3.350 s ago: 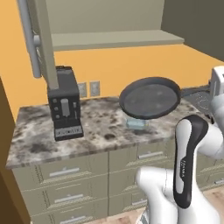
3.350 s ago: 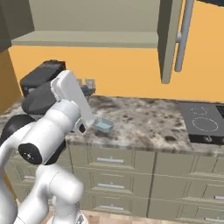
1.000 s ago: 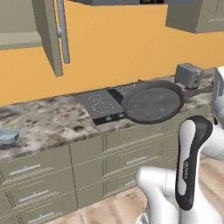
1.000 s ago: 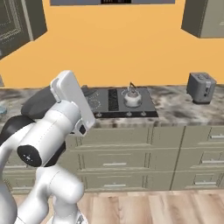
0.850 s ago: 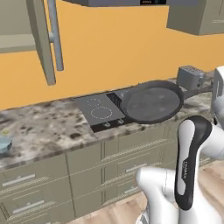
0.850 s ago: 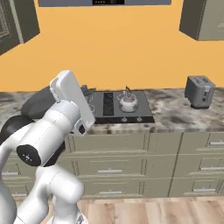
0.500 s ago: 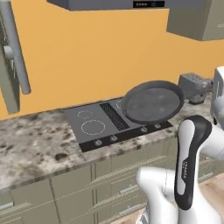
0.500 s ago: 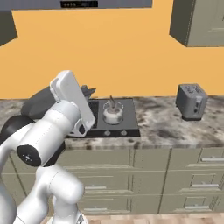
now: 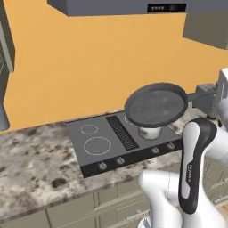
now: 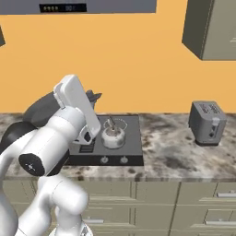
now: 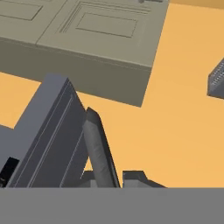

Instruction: Pick the pan from the cabinet and place it on the stove. Then turn on the stove burner for the pan.

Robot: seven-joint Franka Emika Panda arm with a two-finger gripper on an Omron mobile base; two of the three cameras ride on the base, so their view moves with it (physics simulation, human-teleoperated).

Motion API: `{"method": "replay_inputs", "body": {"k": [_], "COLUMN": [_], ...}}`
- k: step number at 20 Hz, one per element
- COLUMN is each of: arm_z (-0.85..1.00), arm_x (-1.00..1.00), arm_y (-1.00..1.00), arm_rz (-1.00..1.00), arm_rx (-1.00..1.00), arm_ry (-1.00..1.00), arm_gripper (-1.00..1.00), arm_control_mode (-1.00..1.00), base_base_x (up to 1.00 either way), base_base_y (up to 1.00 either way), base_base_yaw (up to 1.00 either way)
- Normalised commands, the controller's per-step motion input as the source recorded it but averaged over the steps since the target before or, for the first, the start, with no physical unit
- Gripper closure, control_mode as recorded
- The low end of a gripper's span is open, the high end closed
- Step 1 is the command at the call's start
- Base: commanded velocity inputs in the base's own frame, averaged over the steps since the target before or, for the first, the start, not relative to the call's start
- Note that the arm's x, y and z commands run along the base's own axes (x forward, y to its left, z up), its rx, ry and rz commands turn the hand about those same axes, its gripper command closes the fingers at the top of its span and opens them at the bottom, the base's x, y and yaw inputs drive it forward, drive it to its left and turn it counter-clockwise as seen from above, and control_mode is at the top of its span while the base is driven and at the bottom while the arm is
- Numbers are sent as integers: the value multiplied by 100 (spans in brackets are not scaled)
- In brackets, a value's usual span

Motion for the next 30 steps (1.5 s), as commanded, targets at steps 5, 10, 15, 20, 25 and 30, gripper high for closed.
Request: {"method": "replay_inputs", "body": {"k": [5,10,15,20,25,30], "arm_z": [0,0,0,0,0,-2], "arm_x": [0,0,0,0,0,3], "arm_y": [0,0,0,0,0,0], "arm_rz": [0,0,0,0,0,0], "arm_rx": [0,0,0,0,0,0], "arm_ry": [0,0,0,0,0,1], "arm_gripper": [100,100,100,100,100,100], "arm_control_mode": [100,100,100,100,100,-100], "base_base_x": [50,29,41,44,21,7], "base_base_y": [-10,-13,-6,-1,0,-1], "base_base_yaw": [22,26,23,22,10,4]}}
